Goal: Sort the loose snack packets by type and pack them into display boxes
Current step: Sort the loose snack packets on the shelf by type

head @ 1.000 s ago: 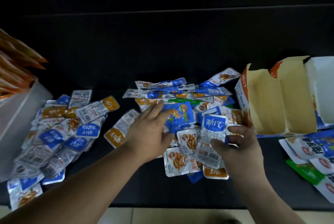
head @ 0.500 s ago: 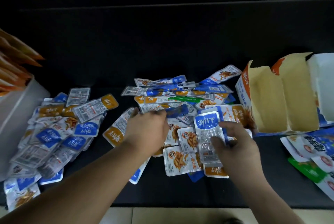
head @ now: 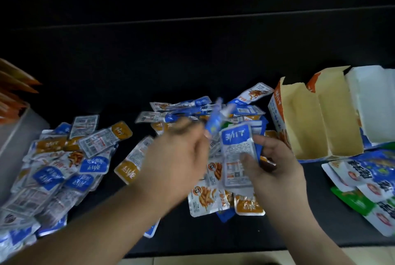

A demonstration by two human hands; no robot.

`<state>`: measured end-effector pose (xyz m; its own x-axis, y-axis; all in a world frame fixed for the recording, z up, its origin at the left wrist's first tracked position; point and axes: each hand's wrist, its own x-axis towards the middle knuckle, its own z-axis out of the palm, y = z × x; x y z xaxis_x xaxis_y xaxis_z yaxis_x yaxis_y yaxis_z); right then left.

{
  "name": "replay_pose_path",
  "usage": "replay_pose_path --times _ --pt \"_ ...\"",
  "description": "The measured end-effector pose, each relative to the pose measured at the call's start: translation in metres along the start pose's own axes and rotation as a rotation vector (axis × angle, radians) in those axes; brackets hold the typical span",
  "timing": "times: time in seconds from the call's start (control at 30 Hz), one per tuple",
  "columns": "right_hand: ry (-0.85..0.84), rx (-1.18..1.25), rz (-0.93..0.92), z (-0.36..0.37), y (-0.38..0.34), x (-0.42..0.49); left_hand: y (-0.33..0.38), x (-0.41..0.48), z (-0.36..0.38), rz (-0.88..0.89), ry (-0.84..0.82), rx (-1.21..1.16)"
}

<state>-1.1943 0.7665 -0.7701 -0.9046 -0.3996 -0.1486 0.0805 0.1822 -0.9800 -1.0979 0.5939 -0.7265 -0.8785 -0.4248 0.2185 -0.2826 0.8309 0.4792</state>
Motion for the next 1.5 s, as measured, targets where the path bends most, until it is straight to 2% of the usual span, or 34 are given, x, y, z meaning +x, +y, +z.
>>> replay_pose_path --times 0.13,0.2,0.27,0.37,0.5,0.6,0.73,0.83,0.9,1.07,1.17,1.2,1.27,1.33,1.37,1.5 --pt "-0.016 0.087 -0.064 0.002 -0.013 -0.005 0.031 -0.018 0.03 0.07 -0.079 -0.023" --pt "-0.029 0.156 -0.062 0.0 -0.016 -0.007 0.036 -0.02 0.039 0.0 -0.067 -0.141" --pt "-0.017 0.253 -0.001 -0.005 -0.018 -0.007 0.04 -0.022 0.041 -0.125 -0.127 -0.337" --pt "-0.028 0.358 0.103 -0.016 -0.022 -0.006 0.045 -0.026 0.045 -0.149 -0.202 -0.466" --pt "-0.053 0.369 0.1 -0.029 -0.024 -0.008 0.056 -0.021 0.041 -0.16 -0.207 -0.673" --pt "-0.05 0.354 0.105 -0.035 -0.019 -0.012 0.06 -0.02 0.046 -0.181 -0.123 -0.626" --pt "-0.001 0.326 0.125 -0.043 -0.013 -0.017 0.066 -0.015 0.053 -0.452 -0.016 -0.698" --pt "0.045 0.384 0.161 -0.055 -0.008 -0.015 0.074 -0.016 0.057 -0.579 -0.183 -0.813" --pt "0.098 0.363 0.173 -0.067 -0.006 -0.015 0.087 -0.021 0.06 -0.609 -0.269 -0.766" --pt "0.298 0.057 0.139 -0.095 0.0 -0.028 0.125 -0.029 0.078 -0.514 -0.327 -0.664" --pt "0.209 -0.088 0.079 -0.115 0.008 -0.032 0.149 -0.025 0.094 -0.436 -0.387 -0.662" --pt "0.164 -0.059 0.115 -0.123 0.009 -0.033 0.156 -0.024 0.099 -0.41 -0.406 -0.647" --pt "0.14 0.203 0.222 -0.14 0.01 -0.035 0.164 -0.019 0.112 -0.328 -0.436 -0.613" --pt "0.246 0.492 0.264 -0.152 0.012 -0.037 0.174 -0.012 0.123 -0.286 -0.483 -0.635" --pt "0.319 0.54 0.254 -0.156 0.013 -0.037 0.179 -0.01 0.129 -0.291 -0.487 -0.65" --pt "0.554 0.318 0.202 -0.164 0.023 -0.032 0.189 -0.01 0.151 -0.316 -0.353 -0.636"
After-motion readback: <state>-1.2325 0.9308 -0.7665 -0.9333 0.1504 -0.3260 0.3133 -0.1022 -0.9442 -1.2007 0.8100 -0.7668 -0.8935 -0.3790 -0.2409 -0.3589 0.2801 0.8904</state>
